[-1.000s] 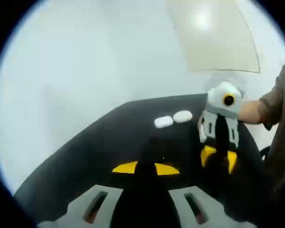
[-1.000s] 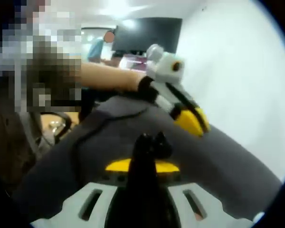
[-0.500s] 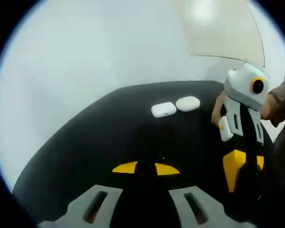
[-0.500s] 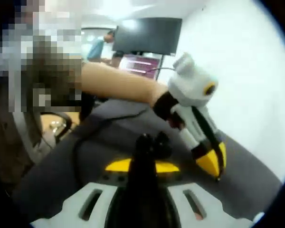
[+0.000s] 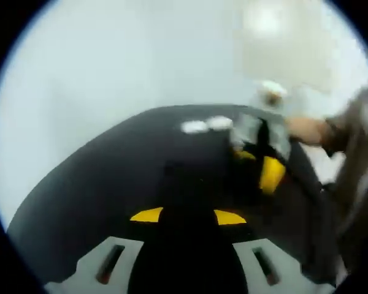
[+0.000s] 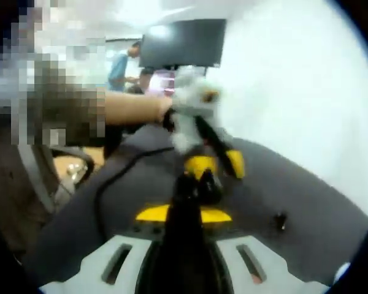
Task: Pick up three earphones and place each one into its charging case using tactile feedback, ensure that each earphone is properly inserted and securely positioned inside the case.
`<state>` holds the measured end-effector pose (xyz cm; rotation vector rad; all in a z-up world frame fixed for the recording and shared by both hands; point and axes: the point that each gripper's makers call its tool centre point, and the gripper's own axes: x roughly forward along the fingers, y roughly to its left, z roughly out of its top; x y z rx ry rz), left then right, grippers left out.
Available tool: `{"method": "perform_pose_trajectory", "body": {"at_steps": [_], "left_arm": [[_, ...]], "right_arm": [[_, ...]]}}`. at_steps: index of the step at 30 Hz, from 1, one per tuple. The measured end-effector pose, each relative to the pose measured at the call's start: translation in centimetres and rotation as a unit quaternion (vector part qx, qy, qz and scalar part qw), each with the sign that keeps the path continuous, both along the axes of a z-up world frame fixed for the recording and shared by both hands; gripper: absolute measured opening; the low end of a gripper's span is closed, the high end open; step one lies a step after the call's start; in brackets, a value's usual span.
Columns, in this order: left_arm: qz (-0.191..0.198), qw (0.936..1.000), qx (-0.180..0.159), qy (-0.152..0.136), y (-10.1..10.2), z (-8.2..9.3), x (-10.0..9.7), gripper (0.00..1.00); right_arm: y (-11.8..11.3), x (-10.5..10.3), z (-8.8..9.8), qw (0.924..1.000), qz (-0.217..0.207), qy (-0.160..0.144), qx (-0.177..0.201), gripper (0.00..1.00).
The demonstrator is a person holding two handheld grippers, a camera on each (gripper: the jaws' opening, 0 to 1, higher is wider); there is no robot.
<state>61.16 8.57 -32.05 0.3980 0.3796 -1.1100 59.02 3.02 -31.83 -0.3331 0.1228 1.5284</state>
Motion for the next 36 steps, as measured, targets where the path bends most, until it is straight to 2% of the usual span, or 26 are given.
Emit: {"method": "perform_pose_trajectory", "body": {"at_steps": [2, 4, 7, 11, 12, 15, 16, 17, 18, 19, 20, 24, 26, 29, 32, 36], "left_arm": [[-0.010, 0.9993, -0.034, 0.004, 0.0, 0.7, -1.8, 0.30], [-0.004, 0.9963, -0.083, -0.023, -0.5, 2.5, -2.1, 0.32], [-0.010, 0.9944, -0.097, -0.040, -1.5, 2.9, -1.8, 0.29], [-0.033, 0.9945, -0.098, -0.016, -2.8, 1.6, -1.7, 0.29], [-0.036, 0.9935, -0.108, 0.000, -3.0, 1.2, -1.7, 0.29], [-0.034, 0.9876, -0.153, 0.010, -3.8, 1.6, -1.4, 0.27], [-0.035, 0.9869, -0.157, 0.005, -3.8, 1.4, -1.3, 0.25], [-0.035, 0.9871, -0.156, 0.003, -3.9, 1.1, -1.3, 0.25], [-0.035, 0.9895, -0.140, -0.010, -3.8, 0.8, -1.1, 0.25], [-0.043, 0.9890, -0.140, -0.021, -4.0, 1.0, -1.5, 0.25], [-0.057, 0.9871, -0.148, -0.019, -4.3, 1.3, -2.0, 0.24], [-0.060, 0.9888, -0.135, -0.020, -4.6, 0.9, -2.3, 0.21], [-0.069, 0.9877, -0.140, -0.019, -4.5, 1.1, -2.5, 0.20], [-0.070, 0.9862, -0.150, -0.008, -4.4, 1.4, -2.5, 0.15], [-0.069, 0.9864, -0.149, -0.009, -4.4, 1.4, -2.6, 0.14], [-0.059, 0.9868, -0.150, -0.010, -4.3, 1.5, -2.4, 0.14]], "right_arm": [[-0.1, 0.0, 0.0, 0.9999, 0.000, 0.014, 0.000, 0.18], [-0.1, -0.2, 0.1, 0.9996, 0.007, 0.026, 0.006, 0.18], [0.0, -0.8, 0.7, 0.9993, 0.021, 0.016, 0.026, 0.18], [0.2, -0.5, 0.2, 0.9998, 0.012, -0.003, 0.015, 0.18], [0.2, -0.4, 0.0, 0.9998, 0.010, -0.011, 0.010, 0.18], [0.4, -0.4, -0.2, 0.9997, 0.012, -0.020, 0.006, 0.18], [0.5, -0.4, -0.2, 0.9996, 0.014, -0.023, 0.007, 0.18], [0.5, -0.4, -0.2, 0.9995, 0.015, -0.025, 0.008, 0.18], [0.5, -0.3, -0.2, 0.9995, 0.016, -0.025, 0.008, 0.18], [0.5, -0.3, -0.2, 0.9996, 0.015, -0.022, 0.008, 0.18], [0.5, -0.3, -0.2, 0.9997, 0.014, -0.021, 0.008, 0.18], [0.9, -0.9, -0.2, 0.9993, 0.018, -0.030, 0.010, 0.18], [1.1, -1.1, -0.1, 0.9989, 0.024, -0.039, 0.012, 0.18], [1.0, -0.9, 0.0, 0.9991, 0.021, -0.034, 0.011, 0.18], [0.9, -0.8, 0.0, 0.9997, 0.014, -0.019, 0.010, 0.19], [0.7, -0.7, 0.1, 0.9998, 0.005, -0.017, 0.011, 0.23]]}}
